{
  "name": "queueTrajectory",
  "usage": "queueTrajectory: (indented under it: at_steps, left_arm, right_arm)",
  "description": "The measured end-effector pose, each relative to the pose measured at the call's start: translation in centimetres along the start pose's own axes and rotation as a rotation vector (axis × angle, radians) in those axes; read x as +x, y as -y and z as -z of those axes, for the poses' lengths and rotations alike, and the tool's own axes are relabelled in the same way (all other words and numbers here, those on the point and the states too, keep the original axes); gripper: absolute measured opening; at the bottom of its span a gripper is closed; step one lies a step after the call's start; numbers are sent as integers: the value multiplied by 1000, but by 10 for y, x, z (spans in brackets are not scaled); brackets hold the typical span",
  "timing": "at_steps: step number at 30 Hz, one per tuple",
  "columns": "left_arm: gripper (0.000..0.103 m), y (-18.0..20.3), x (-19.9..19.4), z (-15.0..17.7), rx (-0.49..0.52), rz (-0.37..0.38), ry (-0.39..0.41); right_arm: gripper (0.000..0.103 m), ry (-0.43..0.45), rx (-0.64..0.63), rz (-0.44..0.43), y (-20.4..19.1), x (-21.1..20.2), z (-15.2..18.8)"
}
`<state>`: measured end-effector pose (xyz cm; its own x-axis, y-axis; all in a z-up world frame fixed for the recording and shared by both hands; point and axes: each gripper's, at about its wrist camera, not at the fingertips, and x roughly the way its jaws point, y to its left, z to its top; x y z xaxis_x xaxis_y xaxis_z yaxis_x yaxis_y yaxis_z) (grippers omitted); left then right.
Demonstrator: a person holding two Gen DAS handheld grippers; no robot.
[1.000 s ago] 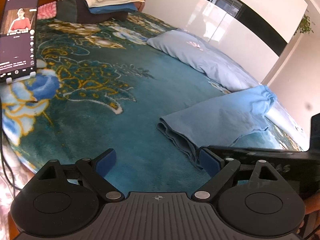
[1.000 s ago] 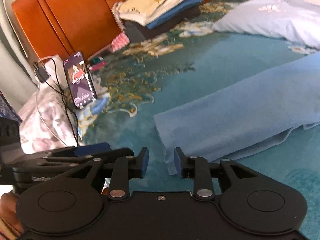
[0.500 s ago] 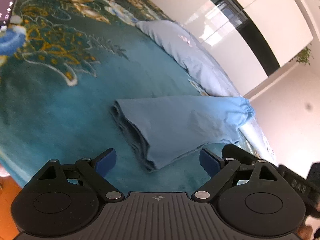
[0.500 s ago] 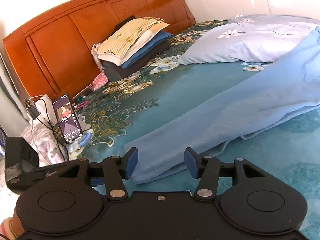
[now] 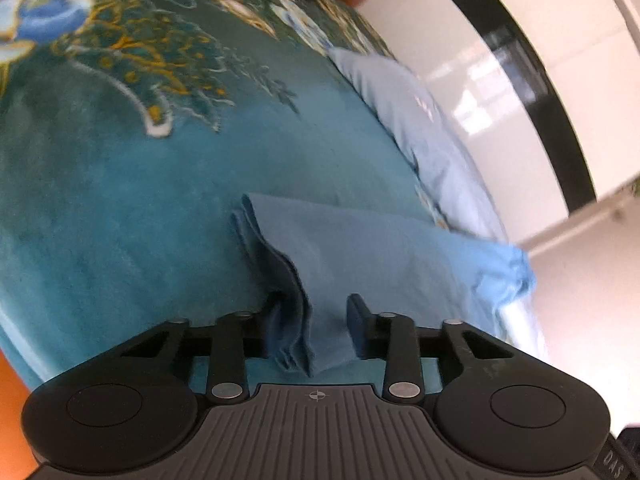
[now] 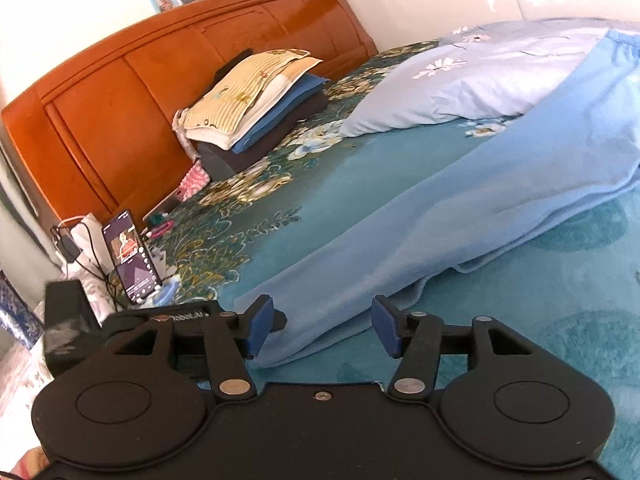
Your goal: Fold clothes
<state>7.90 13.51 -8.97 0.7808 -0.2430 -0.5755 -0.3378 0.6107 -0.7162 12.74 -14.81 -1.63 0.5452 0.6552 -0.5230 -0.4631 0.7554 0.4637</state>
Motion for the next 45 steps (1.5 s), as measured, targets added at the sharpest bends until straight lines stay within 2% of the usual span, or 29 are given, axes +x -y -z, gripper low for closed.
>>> queueTrajectory:
  at_steps: [4,6,8,11,15,22,25,27,31,33,34,36,39,42,45]
  left_arm:
    - [21,-7,0,2,-34,11,33]
    - [11,-5,-2,3,-27,3,43]
    - [7,-4,-3,3,-22,21,50]
    - [6,2,-4,-1,8,28,59]
    - [6,4,-5,-4,16,25,47]
    - [6,6,-6,-7,32,15,19]
    - [8,6,-10,-3,42,-17,14]
    - [13,7,-15,-1,63,-50,25]
    - [15,10,-23,1,93,-102,27]
    - [20,12,-26,2,105,-119,25]
    - [20,13,-28,3,109,-124,22]
    - [35,15,-29,5,119,-127,14]
    - [45,20,-24,7,128,-126,3]
    - [48,24,-21,7,127,-129,13]
    - [47,29,-14,8,154,-119,21]
  right_arm:
    - [56,18,12,19,11,-7,-1]
    - [58,31,27,39,18,-12,-2]
    - [58,44,57,53,27,-16,-3]
    - [58,70,90,73,39,-23,-5]
    - [61,114,101,141,60,-33,-11]
    - [65,186,189,308,122,-50,-38]
    - [65,211,256,310,141,-58,-39]
    - [65,217,254,313,144,-58,-36]
    - [65,193,227,303,140,-52,-30]
    - [65,185,218,303,138,-50,-27]
    - [65,185,222,296,138,-50,-27]
    - [65,184,226,287,137,-49,-27]
    - [66,181,217,285,134,-49,-27]
    - [66,183,215,286,133,-49,-27]
    - [66,192,223,291,135,-50,-27]
